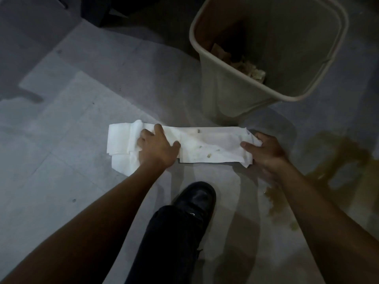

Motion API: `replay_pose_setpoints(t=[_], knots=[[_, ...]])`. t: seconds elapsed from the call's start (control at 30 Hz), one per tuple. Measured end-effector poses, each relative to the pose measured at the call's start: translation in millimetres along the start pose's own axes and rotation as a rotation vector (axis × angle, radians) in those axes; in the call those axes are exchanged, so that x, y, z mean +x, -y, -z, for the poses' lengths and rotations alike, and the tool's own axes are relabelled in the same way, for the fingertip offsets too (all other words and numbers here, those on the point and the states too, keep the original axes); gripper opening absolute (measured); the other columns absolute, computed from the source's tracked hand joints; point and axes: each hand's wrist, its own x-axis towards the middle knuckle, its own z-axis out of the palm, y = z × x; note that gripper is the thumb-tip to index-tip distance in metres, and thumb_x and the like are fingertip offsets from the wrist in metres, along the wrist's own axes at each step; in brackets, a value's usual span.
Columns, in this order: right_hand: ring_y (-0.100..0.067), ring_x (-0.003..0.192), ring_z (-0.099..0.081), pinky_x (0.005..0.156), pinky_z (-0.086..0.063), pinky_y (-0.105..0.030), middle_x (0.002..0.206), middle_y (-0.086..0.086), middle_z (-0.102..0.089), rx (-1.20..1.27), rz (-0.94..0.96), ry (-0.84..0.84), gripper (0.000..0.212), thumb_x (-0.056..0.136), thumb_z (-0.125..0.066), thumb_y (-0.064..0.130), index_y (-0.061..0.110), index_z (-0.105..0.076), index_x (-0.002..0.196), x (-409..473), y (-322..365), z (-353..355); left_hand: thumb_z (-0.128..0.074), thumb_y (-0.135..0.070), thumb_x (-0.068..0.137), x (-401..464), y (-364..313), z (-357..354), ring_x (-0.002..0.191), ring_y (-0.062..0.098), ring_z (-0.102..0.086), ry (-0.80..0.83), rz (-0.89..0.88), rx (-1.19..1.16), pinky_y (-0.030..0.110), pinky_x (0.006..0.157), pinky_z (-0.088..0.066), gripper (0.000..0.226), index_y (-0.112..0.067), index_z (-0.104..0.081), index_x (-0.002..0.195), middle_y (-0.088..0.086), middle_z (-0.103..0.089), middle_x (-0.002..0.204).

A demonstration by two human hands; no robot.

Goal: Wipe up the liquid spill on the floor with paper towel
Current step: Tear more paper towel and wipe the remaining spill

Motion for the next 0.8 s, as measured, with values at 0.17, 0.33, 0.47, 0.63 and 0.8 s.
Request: replay_pose_setpoints(t=[0.17, 0.33, 0.47, 0.63, 0.8], knots=[[-0.025, 0.094, -0.07, 0.085, -0.06, -0.053, 0.102, 0.003, -0.072, 0.395, -0.054, 0.142, 0.017, 0.089, -0.075, 0.023, 0.026, -0.069, 0.105, -12, 7, 0, -0.059, -0.061, 0.084, -5, -10, -6, 0.132, 0.041, -0.029, 0.04, 0.076, 0.158, 0.058, 0.094, -0.045, 0.077, -0.018, -0.026, 0.139, 0.019, -0.027, 0.144], [-0.035, 0.106, -0.068, 0.056, -0.059, -0.034, 0.121, -0.017, -0.07, 0.858, -0.124, 0.407, 0.032, 0.092, -0.06, 0.006, 0.002, -0.062, 0.124, -29, 16, 0, -0.057, -0.08, 0.076, -16, -21, -14, 0.144, 0.049, -0.012, 0.109, 0.069, 0.232, 0.064, 0.099, -0.04, 0.102, -0.02, -0.015, 0.148, 0.026, -0.009, 0.156], [-0.033, 0.1, -0.07, 0.047, -0.053, -0.034, 0.124, -0.014, -0.069, 0.999, -0.148, 0.522, 0.04, 0.092, -0.057, 0.013, 0.009, -0.058, 0.132, -28, 14, 4, -0.048, -0.089, 0.075, -19, -29, -12, 0.146, 0.051, -0.01, 0.125, 0.054, 0.249, 0.066, 0.103, -0.036, 0.105, -0.028, -0.011, 0.153, 0.026, 0.004, 0.162], [-0.025, 0.099, -0.072, 0.067, -0.059, -0.037, 0.119, -0.009, -0.072, 1.047, -0.301, 0.459, 0.04, 0.095, -0.059, 0.019, 0.017, -0.06, 0.135, -20, 14, -8, -0.054, -0.065, 0.087, -22, -33, -7, 0.135, 0.041, -0.03, 0.1, -0.329, 0.277, 0.054, 0.104, -0.036, 0.069, -0.04, -0.033, 0.147, 0.019, -0.026, 0.152], [-0.026, 0.101, -0.07, 0.074, -0.058, -0.042, 0.115, -0.008, -0.074, 1.059, -0.358, 0.398, 0.025, 0.102, -0.053, 0.019, 0.019, -0.064, 0.124, -19, 16, -18, -0.05, -0.018, 0.086, -20, -31, -17, 0.12, 0.035, -0.052, 0.279, -0.523, -0.092, 0.038, 0.104, -0.044, 0.054, -0.023, -0.06, 0.139, 0.017, -0.054, 0.129]])
